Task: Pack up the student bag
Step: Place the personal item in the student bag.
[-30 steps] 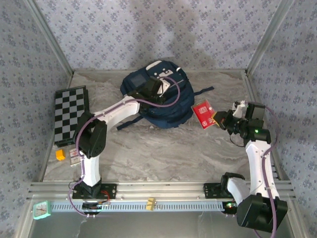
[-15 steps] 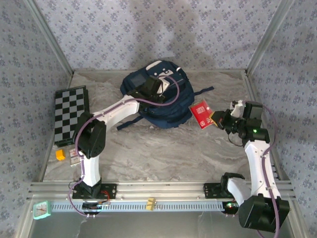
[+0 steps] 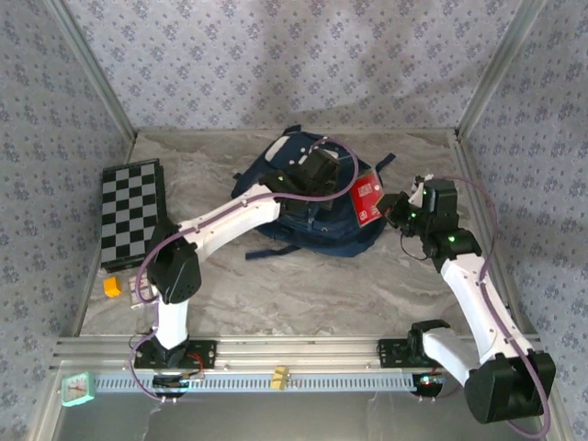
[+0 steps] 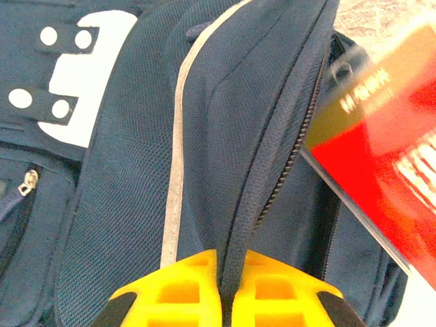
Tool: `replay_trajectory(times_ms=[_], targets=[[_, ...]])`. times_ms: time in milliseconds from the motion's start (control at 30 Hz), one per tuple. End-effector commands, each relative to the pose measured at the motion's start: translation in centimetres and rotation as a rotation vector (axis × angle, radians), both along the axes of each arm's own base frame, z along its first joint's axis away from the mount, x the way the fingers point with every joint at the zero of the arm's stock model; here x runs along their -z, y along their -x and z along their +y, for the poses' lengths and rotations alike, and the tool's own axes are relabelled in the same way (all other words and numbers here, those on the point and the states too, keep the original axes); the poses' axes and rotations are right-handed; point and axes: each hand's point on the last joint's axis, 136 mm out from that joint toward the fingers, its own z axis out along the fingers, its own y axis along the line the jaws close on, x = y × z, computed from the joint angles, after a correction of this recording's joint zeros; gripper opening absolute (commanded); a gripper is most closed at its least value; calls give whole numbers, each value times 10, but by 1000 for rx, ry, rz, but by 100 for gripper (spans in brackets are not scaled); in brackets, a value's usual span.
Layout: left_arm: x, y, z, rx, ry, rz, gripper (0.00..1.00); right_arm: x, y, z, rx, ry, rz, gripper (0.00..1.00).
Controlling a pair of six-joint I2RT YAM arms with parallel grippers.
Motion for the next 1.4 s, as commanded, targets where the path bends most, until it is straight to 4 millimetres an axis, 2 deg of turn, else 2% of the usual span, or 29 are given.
replay_trajectory(times_ms=[0,167,267,400,467,600,733,1000,1067,1133,1200,1233,1367], targets=[[-55,-2,-3,-104,197,-12,0,-20,-31,-16,173,23,-143,0],[-54,-1,-8,-135,234,21,0,-26,-53,3,202,29,-228,0],[-55,-1,-11,-150,259,30,0,-22,-62,16,240,48,-243,0],[-56,-4,-14,-151,270,26,0,-8,-74,34,271,65,-236,0],[-55,-6,-13,-157,260,26,0,4,-79,45,262,75,-204,3],[-54,-10,-9,-167,254,22,0,19,-84,73,170,78,-169,20],[-53,-13,-3,-175,256,30,0,24,-75,81,91,87,-133,35],[-53,-13,8,-175,288,39,0,32,-43,69,-55,122,3,58],[-54,-11,7,-162,303,35,0,40,-39,56,-49,140,87,57],[-53,-10,5,-154,306,39,0,42,-44,49,-68,136,104,54],[-52,-11,5,-151,303,43,0,43,-52,42,-68,116,133,45],[-52,-11,5,-150,302,42,0,43,-58,40,-79,111,142,40],[-50,-11,7,-147,289,42,0,48,-69,46,-113,113,162,30]])
